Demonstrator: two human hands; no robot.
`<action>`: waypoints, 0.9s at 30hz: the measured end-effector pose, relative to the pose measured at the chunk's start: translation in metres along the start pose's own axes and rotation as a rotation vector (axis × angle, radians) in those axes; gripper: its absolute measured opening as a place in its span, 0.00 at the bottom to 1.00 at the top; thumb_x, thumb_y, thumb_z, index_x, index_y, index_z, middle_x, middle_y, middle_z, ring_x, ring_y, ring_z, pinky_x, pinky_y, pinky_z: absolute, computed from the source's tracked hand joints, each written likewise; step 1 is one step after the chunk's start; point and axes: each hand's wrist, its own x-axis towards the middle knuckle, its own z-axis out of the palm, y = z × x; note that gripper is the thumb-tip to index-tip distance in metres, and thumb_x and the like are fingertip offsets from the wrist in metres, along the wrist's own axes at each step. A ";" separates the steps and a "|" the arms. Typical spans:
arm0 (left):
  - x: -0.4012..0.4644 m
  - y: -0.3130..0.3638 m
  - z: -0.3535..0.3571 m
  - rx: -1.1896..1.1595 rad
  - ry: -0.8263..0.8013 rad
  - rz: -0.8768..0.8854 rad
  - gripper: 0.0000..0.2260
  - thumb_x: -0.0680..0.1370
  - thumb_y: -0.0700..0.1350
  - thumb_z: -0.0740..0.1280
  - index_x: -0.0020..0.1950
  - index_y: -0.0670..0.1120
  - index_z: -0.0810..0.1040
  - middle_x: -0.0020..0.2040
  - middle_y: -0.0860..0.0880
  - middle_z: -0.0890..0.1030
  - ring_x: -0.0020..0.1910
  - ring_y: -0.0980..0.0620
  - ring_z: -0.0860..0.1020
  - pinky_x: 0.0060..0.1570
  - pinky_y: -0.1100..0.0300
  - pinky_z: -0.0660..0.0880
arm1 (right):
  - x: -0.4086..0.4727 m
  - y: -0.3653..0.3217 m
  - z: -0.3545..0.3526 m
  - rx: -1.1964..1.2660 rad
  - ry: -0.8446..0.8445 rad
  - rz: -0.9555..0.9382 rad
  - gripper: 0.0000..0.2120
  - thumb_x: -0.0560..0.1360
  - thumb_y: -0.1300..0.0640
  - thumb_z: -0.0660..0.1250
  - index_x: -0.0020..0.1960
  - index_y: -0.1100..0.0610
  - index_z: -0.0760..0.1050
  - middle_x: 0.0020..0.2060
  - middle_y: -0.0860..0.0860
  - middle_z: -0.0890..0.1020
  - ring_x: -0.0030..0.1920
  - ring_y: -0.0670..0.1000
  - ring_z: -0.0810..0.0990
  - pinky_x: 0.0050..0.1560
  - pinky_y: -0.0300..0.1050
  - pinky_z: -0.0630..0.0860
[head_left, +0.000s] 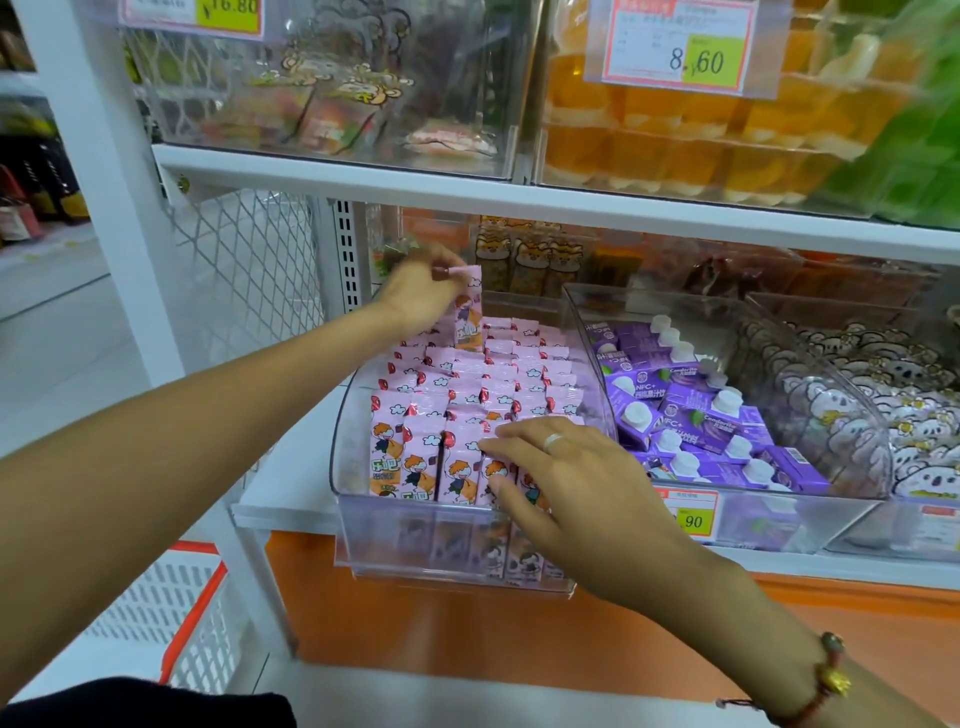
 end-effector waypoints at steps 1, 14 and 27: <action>-0.006 0.005 0.000 -0.131 0.066 -0.020 0.09 0.81 0.42 0.61 0.59 0.40 0.73 0.53 0.45 0.78 0.43 0.57 0.76 0.37 0.74 0.74 | 0.000 0.000 0.000 0.002 0.004 -0.002 0.19 0.81 0.45 0.52 0.70 0.46 0.68 0.67 0.44 0.72 0.67 0.46 0.66 0.63 0.40 0.60; -0.148 0.044 -0.023 -0.672 0.477 -0.003 0.03 0.80 0.45 0.64 0.49 0.52 0.77 0.41 0.57 0.82 0.39 0.66 0.79 0.38 0.73 0.72 | 0.000 -0.017 -0.001 0.463 0.249 0.141 0.29 0.76 0.38 0.56 0.74 0.46 0.57 0.67 0.38 0.64 0.67 0.36 0.59 0.60 0.20 0.50; -0.176 0.037 -0.007 -0.546 0.031 -0.052 0.13 0.77 0.41 0.68 0.56 0.59 0.79 0.54 0.62 0.81 0.53 0.66 0.78 0.56 0.64 0.75 | 0.002 -0.032 -0.016 1.246 0.099 0.394 0.03 0.78 0.55 0.63 0.51 0.50 0.75 0.36 0.43 0.80 0.41 0.46 0.78 0.45 0.42 0.79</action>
